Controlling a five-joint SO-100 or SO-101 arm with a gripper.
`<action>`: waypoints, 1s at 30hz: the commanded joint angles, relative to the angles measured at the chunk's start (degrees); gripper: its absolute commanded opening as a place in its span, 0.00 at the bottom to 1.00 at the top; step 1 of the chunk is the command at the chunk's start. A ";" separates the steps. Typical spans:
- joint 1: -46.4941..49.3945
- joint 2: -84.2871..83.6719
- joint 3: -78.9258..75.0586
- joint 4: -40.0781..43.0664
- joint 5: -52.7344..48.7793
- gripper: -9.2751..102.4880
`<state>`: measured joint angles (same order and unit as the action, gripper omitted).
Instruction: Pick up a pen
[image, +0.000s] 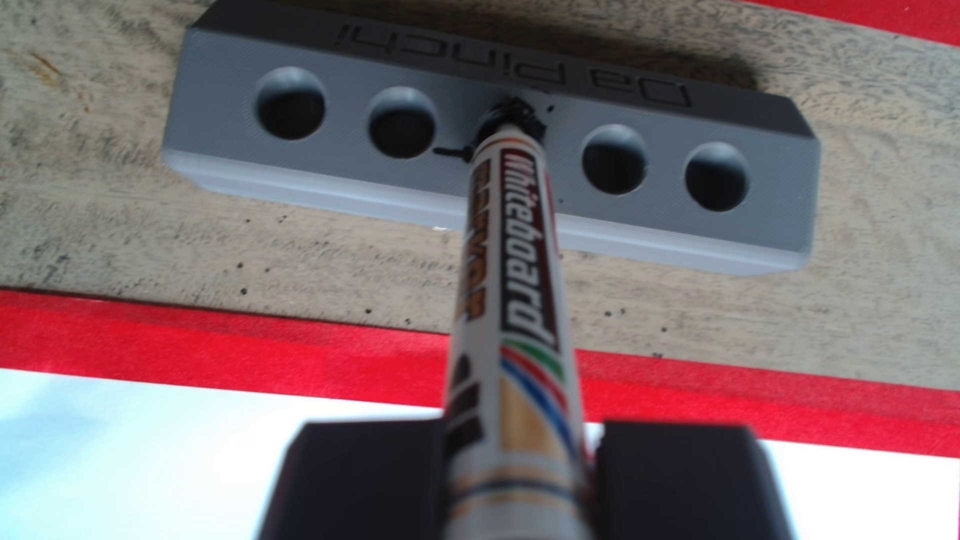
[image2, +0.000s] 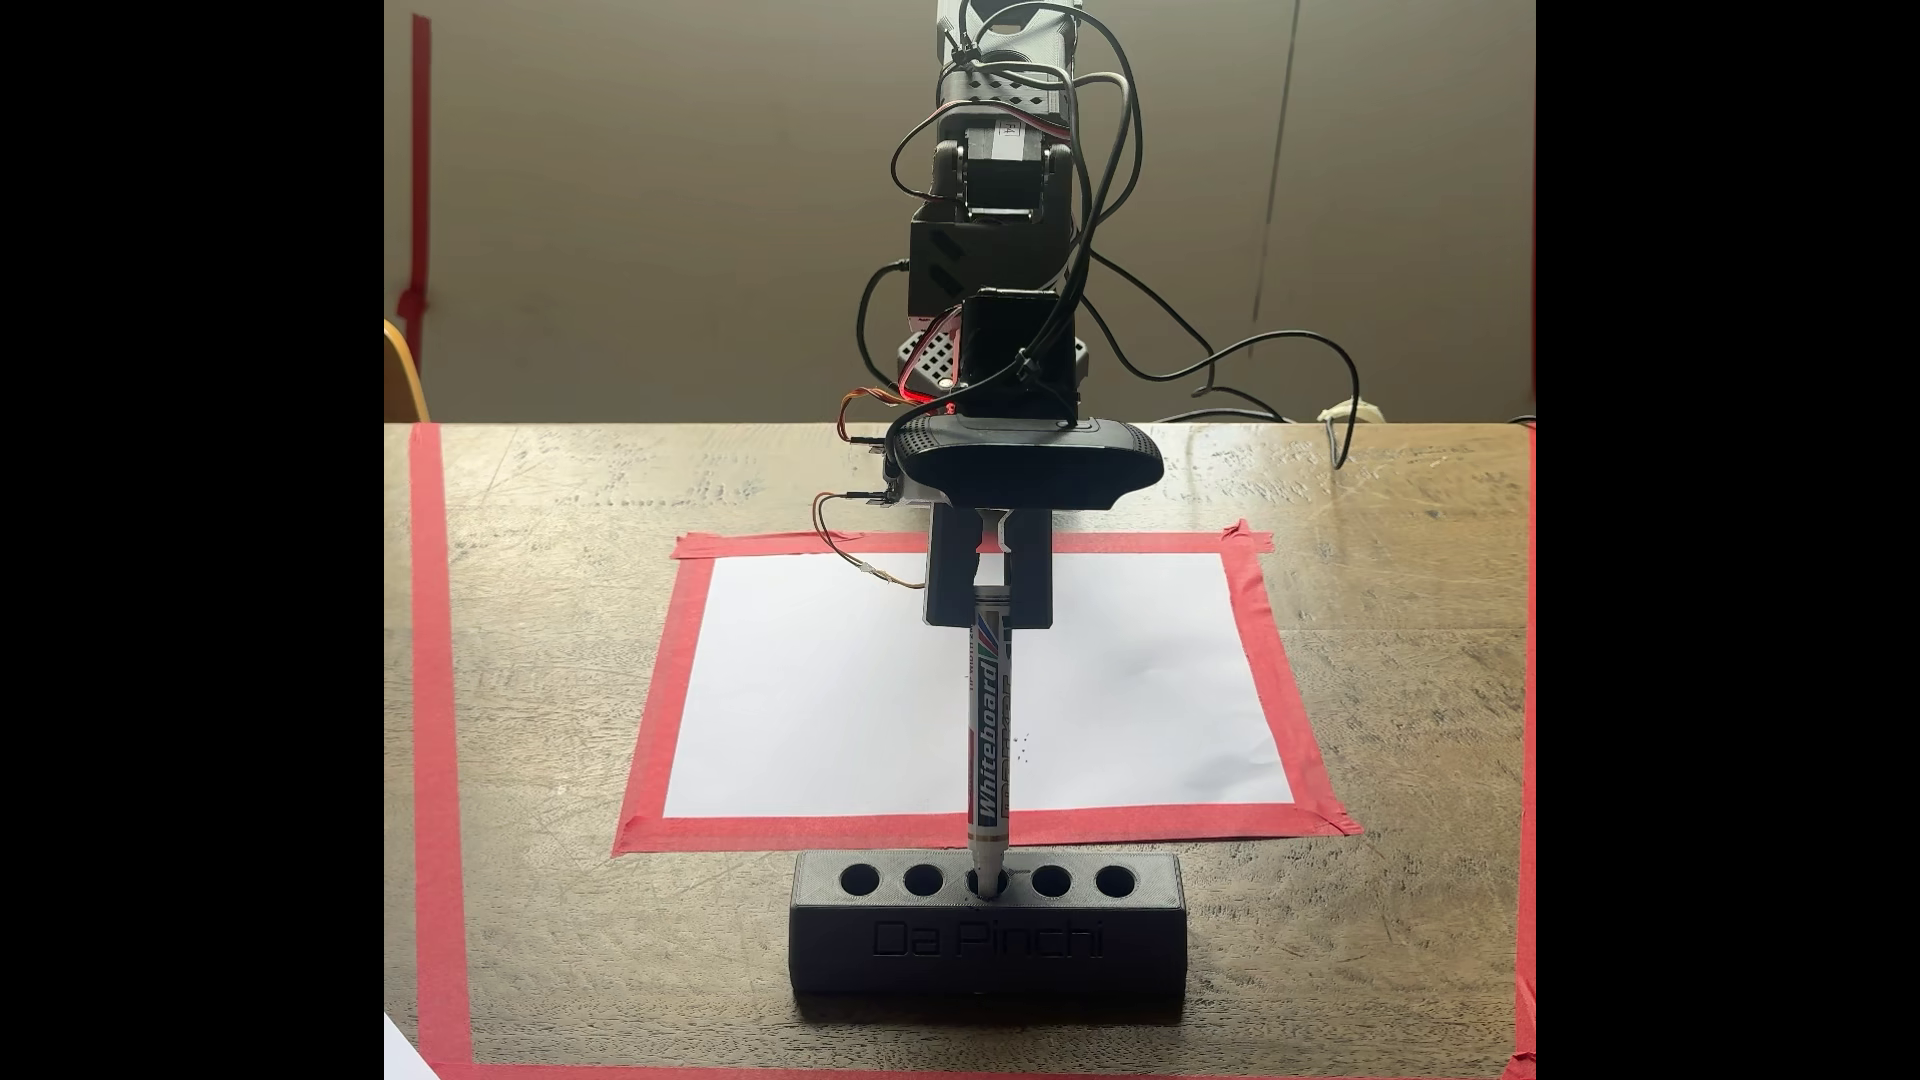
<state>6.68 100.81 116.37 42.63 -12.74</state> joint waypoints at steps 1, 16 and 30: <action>0.18 1.05 -0.79 -1.85 0.35 0.08; 0.62 1.67 -1.58 -1.14 0.53 0.08; 0.70 5.98 -1.05 -0.97 0.62 0.08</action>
<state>6.77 100.81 116.37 42.63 -12.48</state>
